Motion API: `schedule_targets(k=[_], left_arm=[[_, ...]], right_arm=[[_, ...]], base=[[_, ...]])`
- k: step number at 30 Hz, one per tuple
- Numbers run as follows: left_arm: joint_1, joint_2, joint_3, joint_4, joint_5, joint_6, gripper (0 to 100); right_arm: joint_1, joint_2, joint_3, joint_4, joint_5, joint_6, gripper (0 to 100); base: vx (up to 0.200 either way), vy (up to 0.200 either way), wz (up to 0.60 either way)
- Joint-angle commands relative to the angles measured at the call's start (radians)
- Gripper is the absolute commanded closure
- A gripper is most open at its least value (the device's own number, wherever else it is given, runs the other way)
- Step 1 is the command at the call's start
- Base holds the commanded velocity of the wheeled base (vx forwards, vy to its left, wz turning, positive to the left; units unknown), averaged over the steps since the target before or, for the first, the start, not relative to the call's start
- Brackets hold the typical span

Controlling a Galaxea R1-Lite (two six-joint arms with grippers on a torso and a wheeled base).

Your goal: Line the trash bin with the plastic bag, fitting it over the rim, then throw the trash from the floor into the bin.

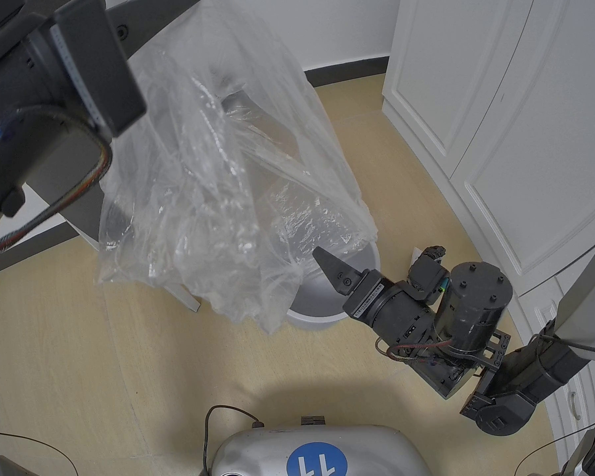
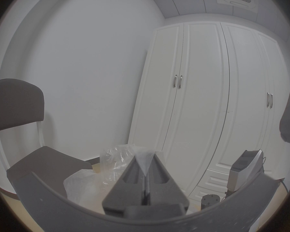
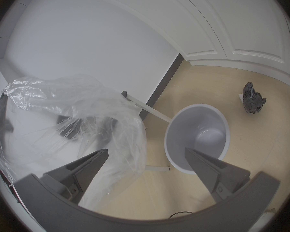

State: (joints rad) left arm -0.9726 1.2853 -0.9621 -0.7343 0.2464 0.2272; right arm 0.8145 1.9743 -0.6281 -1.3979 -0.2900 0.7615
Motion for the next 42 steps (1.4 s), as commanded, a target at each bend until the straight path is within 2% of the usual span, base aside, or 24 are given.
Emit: schedule_targets(k=[1, 29, 30, 33, 42], left_arm=[[0.0, -0.001, -0.001, -0.001, 0.001, 0.0, 100], [-0.008, -0.008, 0.008, -0.001, 0.001, -0.008, 100], [-0.008, -0.008, 0.008, -0.001, 0.001, -0.008, 100], [-0.008, -0.015, 0.013, -0.001, 0.001, -0.008, 100], [0.009, -0.061, 0.074, 0.001, 0.001, -0.031, 100]], right_arm=[[0.002, 0.008, 0.001, 0.0, 0.0, 0.001, 0], [0.026, 0.08, -0.001, -0.066, -0.001, -0.001, 0], [0.026, 0.08, -0.001, -0.066, -0.001, -0.001, 100], [0.017, 0.081, 0.005, -0.118, 0.006, -0.002, 100], [0.0, 0.031, 0.013, -0.119, 0.003, -0.033, 100]], base=[[0.0, 0.0, 0.0], [0.0, 0.0, 0.0], [0.0, 0.0, 0.0], [0.0, 0.0, 0.0], [0.0, 0.0, 0.0]])
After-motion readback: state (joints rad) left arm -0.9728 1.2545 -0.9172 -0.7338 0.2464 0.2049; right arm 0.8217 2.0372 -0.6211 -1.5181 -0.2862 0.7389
